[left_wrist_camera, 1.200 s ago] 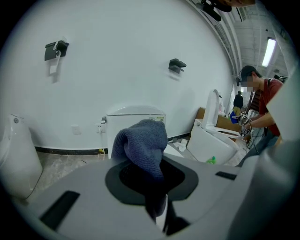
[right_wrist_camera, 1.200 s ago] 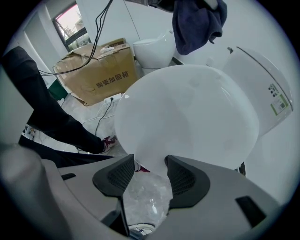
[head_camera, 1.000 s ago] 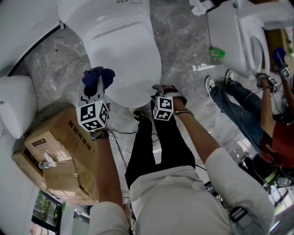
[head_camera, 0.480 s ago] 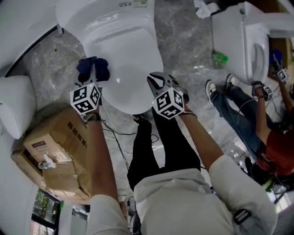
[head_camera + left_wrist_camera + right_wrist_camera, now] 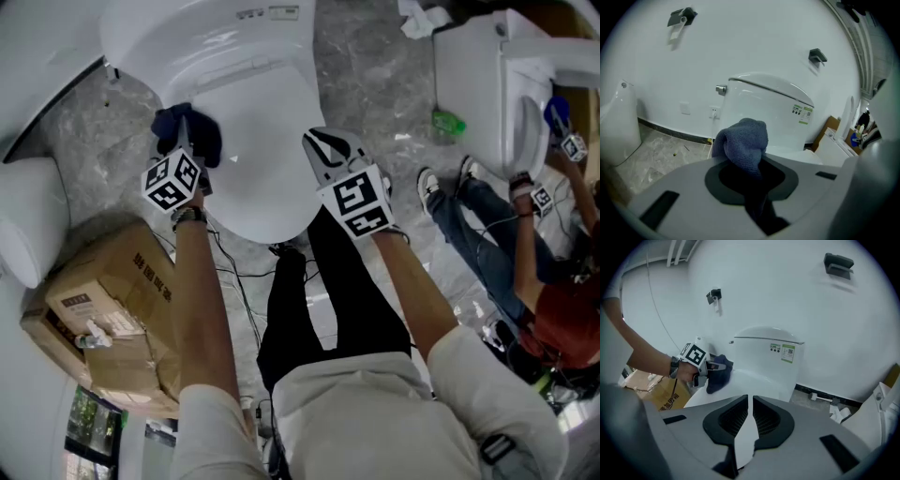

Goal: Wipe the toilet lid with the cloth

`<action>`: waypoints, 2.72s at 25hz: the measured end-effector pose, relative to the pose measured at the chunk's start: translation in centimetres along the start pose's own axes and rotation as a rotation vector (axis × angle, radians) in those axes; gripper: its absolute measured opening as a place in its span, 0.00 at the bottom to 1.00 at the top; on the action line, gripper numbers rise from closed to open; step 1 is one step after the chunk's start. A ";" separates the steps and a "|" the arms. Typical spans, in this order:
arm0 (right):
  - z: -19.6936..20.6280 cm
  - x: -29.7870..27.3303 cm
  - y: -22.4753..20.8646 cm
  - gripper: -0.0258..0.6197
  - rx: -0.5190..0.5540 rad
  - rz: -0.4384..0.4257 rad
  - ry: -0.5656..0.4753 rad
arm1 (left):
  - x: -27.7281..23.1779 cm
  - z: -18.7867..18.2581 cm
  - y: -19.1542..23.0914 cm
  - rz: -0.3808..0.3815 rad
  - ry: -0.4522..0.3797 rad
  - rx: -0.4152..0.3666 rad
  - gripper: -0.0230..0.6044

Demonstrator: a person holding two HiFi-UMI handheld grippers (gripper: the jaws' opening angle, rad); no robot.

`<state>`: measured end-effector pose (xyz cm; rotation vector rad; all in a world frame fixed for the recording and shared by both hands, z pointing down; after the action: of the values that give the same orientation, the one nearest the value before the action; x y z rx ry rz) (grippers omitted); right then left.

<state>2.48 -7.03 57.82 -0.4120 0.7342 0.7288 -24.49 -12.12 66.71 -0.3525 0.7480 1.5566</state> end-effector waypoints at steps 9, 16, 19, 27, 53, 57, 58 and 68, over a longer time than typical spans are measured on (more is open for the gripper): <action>1.0 2.0 -2.5 0.12 -0.071 0.049 -0.025 | -1.7 0.2 -0.8 -0.073 -0.022 -0.001 0.12; 3.2 4.0 -3.9 0.12 -0.109 0.100 -0.017 | -3.4 -0.2 -6.5 -0.020 -0.036 -0.133 0.12; 4.1 4.9 -4.7 0.12 -0.122 0.123 -0.016 | -4.1 0.2 -9.8 0.024 -0.024 -0.193 0.12; 5.1 7.4 -6.1 0.12 -0.143 0.170 -0.029 | -5.3 1.6 -17.0 0.110 0.007 -0.246 0.12; 7.4 9.4 -3.1 0.12 -0.192 0.244 -0.058 | 0.5 10.6 -23.5 0.354 0.117 -0.369 0.12; 7.2 8.7 -0.9 0.12 -0.206 0.245 -0.072 | 2.2 10.9 -19.8 0.320 0.107 -0.360 0.12; 7.1 8.6 -0.3 0.12 -0.205 0.243 -0.074 | 2.6 11.0 -18.9 0.309 0.104 -0.354 0.12; 6.7 8.5 3.6 0.12 -0.157 0.220 -0.095 | 5.7 10.9 -10.8 0.201 0.059 -0.289 0.12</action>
<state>7.33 3.14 55.92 -0.4402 0.6410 1.0112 -12.62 -0.97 68.47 -0.5517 0.6181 1.8573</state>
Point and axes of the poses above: the fingertips, and each gripper's own axes: x backward along the fingers, y to its left, z out of its underside, the point moved 2 cm from there along x, backward along the fingers, and after that the axes turned 1 degree about z, right-handed, at the moved point
